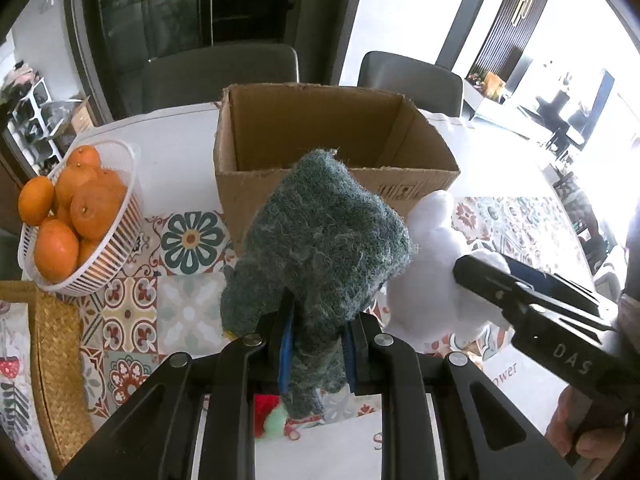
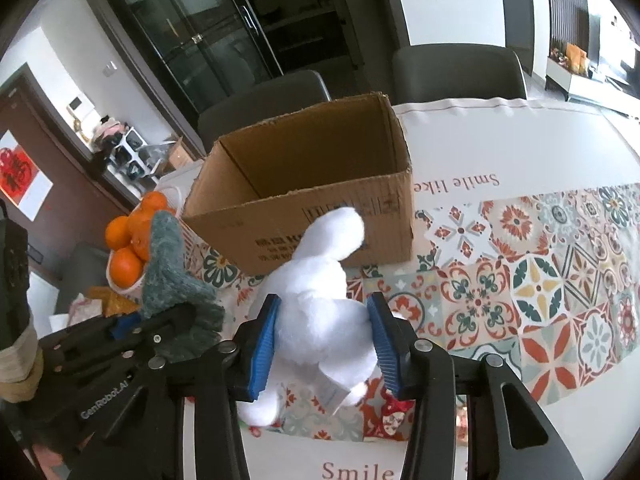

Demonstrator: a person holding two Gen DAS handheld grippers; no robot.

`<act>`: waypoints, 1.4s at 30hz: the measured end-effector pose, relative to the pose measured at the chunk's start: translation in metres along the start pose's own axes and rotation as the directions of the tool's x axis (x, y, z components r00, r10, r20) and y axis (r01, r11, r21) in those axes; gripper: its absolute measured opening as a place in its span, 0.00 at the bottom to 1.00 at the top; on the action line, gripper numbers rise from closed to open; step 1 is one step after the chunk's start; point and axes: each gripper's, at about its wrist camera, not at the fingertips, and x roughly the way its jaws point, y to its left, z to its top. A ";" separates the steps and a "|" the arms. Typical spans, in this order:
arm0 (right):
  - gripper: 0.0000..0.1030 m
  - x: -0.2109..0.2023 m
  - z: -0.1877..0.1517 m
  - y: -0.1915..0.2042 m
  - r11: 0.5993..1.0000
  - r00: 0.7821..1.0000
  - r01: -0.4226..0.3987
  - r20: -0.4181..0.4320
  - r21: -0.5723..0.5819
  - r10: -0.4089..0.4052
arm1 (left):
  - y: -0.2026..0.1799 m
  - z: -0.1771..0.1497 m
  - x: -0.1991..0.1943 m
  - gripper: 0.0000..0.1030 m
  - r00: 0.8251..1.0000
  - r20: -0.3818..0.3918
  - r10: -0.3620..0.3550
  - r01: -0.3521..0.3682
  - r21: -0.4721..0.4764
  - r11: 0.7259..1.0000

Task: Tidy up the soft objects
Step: 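Lift the bunny and mitten and carry them over the cardboard box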

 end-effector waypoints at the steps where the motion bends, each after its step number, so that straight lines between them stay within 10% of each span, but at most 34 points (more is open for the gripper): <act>1: 0.42 0.000 0.000 0.000 1.000 1.000 -0.003 0.011 -0.002 0.003 | -0.001 0.001 -0.001 0.20 1.000 0.004 0.009 -0.009 0.000 1.000; 42: 0.41 -0.048 0.105 0.021 0.997 0.970 -0.021 0.240 -0.080 0.040 | -0.009 0.105 -0.038 0.20 0.987 0.159 -0.032 0.010 0.137 0.990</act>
